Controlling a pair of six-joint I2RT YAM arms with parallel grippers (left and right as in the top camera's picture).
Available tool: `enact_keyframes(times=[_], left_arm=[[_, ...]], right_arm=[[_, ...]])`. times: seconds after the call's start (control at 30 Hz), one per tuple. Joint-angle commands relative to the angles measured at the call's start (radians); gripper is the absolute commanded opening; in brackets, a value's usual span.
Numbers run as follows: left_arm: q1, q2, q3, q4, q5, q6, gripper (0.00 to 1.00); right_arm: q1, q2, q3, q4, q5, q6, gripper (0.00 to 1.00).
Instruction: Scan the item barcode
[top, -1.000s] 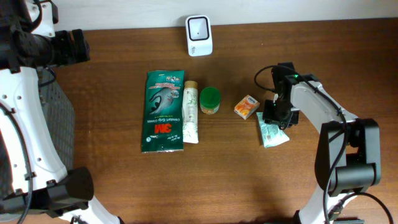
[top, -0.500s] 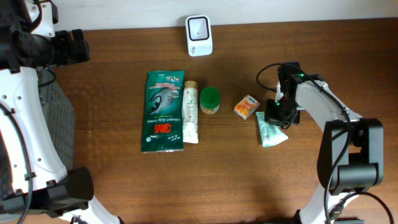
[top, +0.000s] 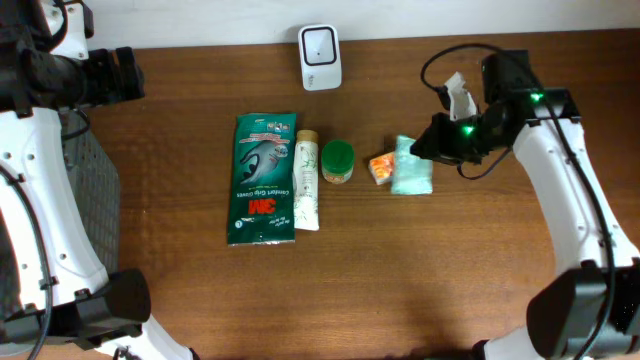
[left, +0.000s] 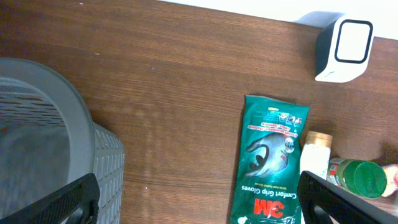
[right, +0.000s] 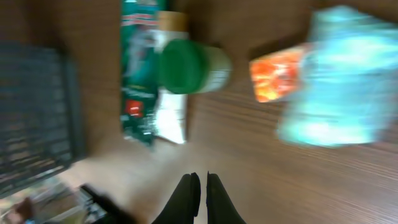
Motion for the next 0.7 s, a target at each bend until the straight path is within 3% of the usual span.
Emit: enact_keyframes(times=[0.0, 0.07, 0.2, 0.27, 0.33, 0.67], left_arm=[[-0.001, 0.000, 0.005, 0.002, 0.011, 0.008, 0.99], [-0.001, 0.000, 0.005, 0.002, 0.011, 0.008, 0.99], [-0.001, 0.000, 0.005, 0.002, 0.011, 0.008, 0.99], [-0.001, 0.000, 0.005, 0.002, 0.011, 0.008, 0.99], [-0.001, 0.000, 0.005, 0.002, 0.011, 0.008, 0.99], [-0.001, 0.000, 0.005, 0.002, 0.010, 0.008, 0.99]], right_arm=[[-0.005, -0.008, 0.014, 0.022, -0.171, 0.015, 0.04], [-0.006, -0.008, 0.020, 0.040, -0.105, 0.039, 0.04], [-0.008, 0.004, 0.019, 0.047, 0.283, 0.124, 0.06], [-0.018, 0.032, 0.019, 0.056, 0.378, 0.114, 0.30], [-0.030, 0.081, 0.019, 0.074, 0.420, 0.051, 0.47], [-0.180, 0.312, 0.019, 0.143, 0.315, -0.153, 0.51]])
